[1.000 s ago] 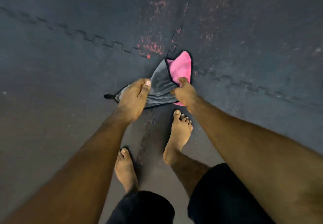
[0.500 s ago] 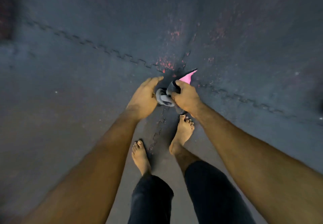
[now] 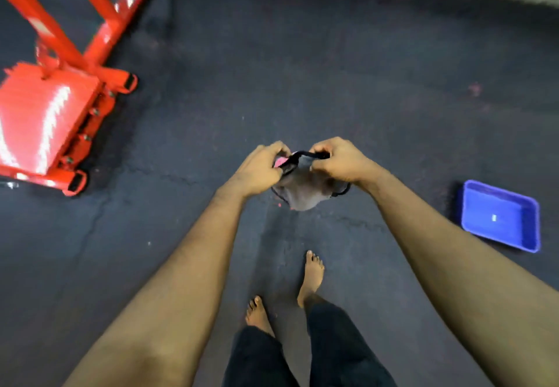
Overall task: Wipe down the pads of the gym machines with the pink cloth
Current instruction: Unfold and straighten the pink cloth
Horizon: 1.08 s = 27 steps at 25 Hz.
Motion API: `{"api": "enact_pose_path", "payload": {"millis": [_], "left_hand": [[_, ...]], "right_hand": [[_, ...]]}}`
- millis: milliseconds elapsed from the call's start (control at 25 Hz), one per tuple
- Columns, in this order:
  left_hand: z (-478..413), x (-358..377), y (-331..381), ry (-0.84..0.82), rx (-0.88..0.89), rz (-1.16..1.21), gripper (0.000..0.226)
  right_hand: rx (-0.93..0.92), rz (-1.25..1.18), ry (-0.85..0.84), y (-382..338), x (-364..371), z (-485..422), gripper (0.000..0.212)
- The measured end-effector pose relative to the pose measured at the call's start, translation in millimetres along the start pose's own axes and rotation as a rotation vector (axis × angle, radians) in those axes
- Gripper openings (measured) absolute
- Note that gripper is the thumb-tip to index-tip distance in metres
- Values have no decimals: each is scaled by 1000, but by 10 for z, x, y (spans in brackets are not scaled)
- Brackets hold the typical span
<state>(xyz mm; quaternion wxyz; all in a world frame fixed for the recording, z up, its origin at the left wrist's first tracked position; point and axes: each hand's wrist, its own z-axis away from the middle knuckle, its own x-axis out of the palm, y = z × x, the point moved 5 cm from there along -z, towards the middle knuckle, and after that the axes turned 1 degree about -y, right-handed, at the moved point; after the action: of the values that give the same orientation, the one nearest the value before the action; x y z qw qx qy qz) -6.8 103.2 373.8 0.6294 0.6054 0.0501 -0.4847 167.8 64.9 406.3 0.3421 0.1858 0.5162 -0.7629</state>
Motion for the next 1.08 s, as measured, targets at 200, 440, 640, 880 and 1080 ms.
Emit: {"api": "enact_pose_path", "payload": {"millis": [200, 440, 640, 880, 1080], "left_hand": [[487, -640, 659, -18, 124, -160, 13], [986, -1023, 1407, -39, 161, 129, 28], [1108, -1122, 1933, 148, 289, -62, 22], [1113, -1227, 2067, 272, 189, -245, 15], [1229, -1490, 2213, 570, 69, -264, 15]], "right_hand": [[-100, -17, 212, -884, -754, 770, 15], [-234, -29, 422, -1571, -1405, 1566, 16], [-297, 1, 510, -1763, -1740, 1954, 14], [-214, 10, 710, -1423, -2274, 2538, 14], [-79, -48, 961, -992, -2549, 2886, 19]]}}
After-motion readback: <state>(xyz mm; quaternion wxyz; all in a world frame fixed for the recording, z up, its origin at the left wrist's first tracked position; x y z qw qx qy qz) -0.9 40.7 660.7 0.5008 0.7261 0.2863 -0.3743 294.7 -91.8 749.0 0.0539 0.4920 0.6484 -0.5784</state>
